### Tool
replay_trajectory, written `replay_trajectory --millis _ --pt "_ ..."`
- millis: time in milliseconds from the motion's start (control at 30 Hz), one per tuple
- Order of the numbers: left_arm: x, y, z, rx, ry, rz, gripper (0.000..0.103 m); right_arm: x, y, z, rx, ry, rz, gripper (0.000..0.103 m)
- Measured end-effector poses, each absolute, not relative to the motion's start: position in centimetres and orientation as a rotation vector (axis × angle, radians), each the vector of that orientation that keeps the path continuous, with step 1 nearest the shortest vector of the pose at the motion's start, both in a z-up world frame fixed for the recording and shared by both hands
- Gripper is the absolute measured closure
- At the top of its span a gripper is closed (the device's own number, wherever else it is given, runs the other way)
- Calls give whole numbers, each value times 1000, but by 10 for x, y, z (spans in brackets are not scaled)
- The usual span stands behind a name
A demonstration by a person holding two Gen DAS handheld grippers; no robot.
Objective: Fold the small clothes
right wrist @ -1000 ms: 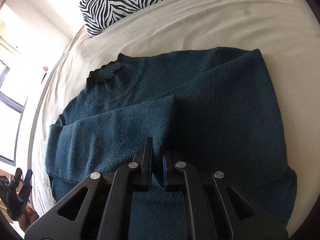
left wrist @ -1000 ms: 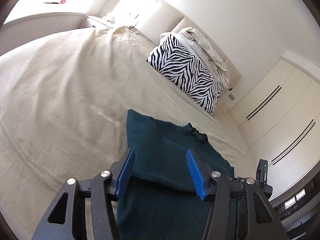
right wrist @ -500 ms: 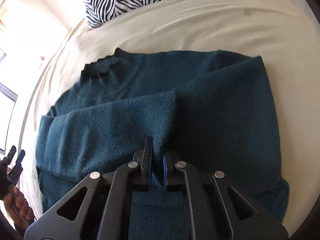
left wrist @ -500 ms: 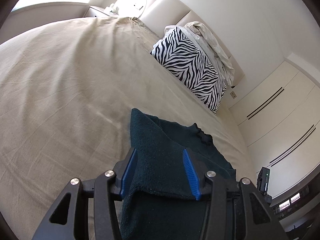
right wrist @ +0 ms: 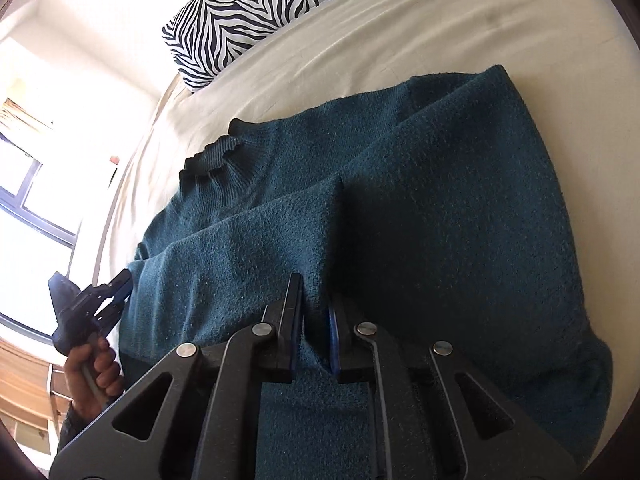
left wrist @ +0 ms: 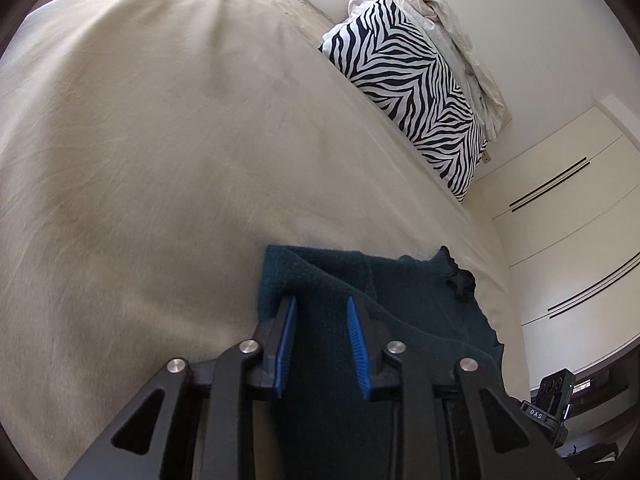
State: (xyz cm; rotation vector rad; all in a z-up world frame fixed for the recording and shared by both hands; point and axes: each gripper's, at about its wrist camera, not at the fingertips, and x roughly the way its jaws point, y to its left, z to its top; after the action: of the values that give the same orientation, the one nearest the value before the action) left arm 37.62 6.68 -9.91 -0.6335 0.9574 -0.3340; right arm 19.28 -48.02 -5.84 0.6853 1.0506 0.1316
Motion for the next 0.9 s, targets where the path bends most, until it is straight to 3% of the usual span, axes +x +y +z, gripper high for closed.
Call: replay_trajectory --millis 467,533,600,667,700,767,900 --pt "258 51 -83 -454 950 -438 73 167 -488 -51 689 1040 106 88" --pt "236 51 -79 -435 970 -447 65 155 -493 -45 683 1033 88 84" --pt "208 55 -74 -429 967 -455 64 136 -499 -36 689 1008 79 76" --pt "181 60 -67 -425 959 -458 51 110 -505 -25 708 971 72 55" --pt "165 65 -63 -431 951 -449 45 95 -508 -20 721 949 67 52" --pt "130 77 -59 -466 939 -425 33 64 -511 -12 739 921 85 51" --pt "72 93 -66 -561 992 -433 33 3 -509 -3 744 910 114 51"
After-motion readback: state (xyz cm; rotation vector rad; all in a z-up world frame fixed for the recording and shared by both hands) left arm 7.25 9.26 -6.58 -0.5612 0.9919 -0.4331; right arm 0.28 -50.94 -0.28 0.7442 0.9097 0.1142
